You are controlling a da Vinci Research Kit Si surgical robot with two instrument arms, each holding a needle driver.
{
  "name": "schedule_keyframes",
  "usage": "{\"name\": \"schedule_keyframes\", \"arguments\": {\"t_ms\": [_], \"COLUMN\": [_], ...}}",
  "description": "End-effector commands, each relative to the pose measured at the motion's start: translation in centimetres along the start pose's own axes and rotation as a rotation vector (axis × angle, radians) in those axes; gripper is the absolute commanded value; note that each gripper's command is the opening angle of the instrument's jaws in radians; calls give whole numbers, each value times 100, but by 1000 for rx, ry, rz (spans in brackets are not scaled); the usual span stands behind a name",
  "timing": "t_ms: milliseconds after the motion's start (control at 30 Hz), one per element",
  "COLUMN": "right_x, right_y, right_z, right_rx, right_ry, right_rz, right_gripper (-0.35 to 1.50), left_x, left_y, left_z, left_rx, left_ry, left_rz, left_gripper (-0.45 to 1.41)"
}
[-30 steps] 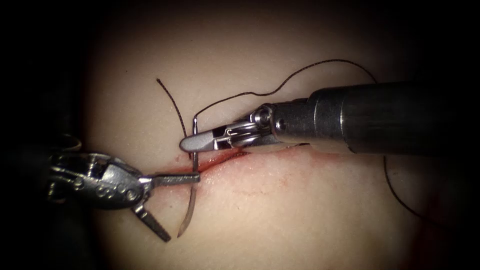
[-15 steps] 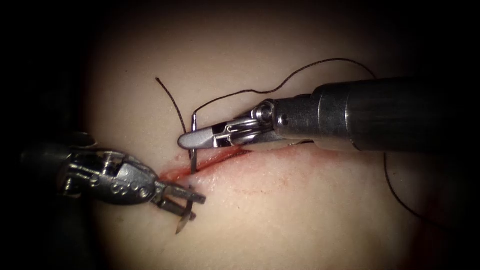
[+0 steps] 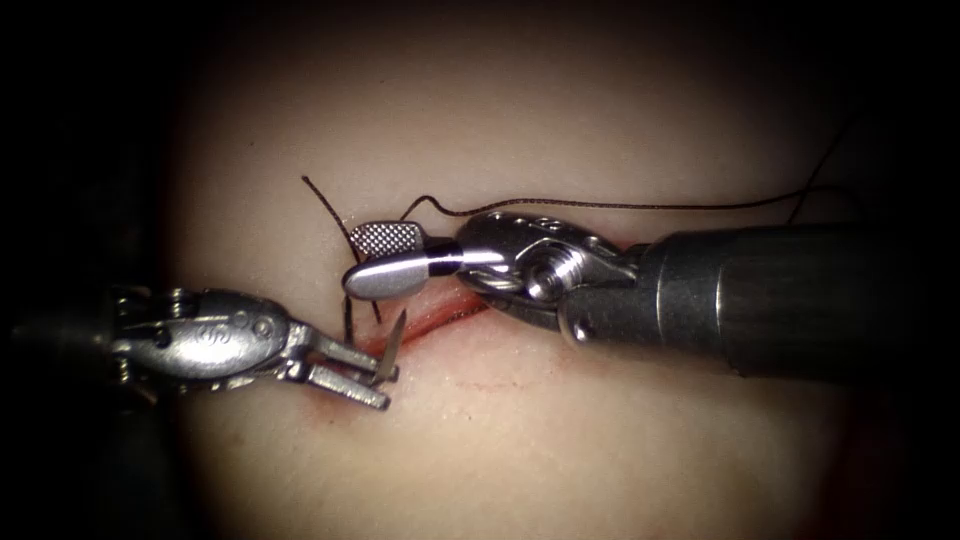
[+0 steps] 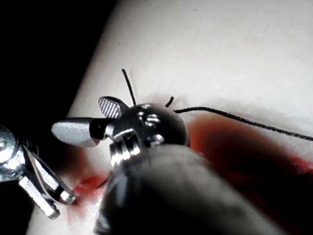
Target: Wound Closure
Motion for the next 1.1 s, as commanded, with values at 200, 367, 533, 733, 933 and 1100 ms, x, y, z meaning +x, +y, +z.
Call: {"name": "schedule_keyframes", "arguments": {"t_ms": [200,367,533,733,933,1100], "right_x": [34,37,33,3,-24,-66], "right_y": [-10,-8,-3,2,-4,-30], "right_z": [10,11,13,23,38,56], "right_rx": [-31,-35,-29,112,245,379], "right_ry": [-13,-9,-18,-158,-402,-502], "right_rz": [-93,-150,-221,-339,-497,-505], "right_gripper": [93,81,29,-35,-35,-35], "left_x": [8,40,89,119,122,126], "left_y": [-7,-6,-6,-4,-7,-9], "left_z": [12,-1,-35,-93,-104,-101], "left_rx": [-27,-47,-78,-30,-9,-9], "left_ry": [309,527,736,830,840,830], "left_rz": [-259,-436,-741,-896,-875,-841], "left_gripper": [-45,-45,-45,-45,-45,-45]}}
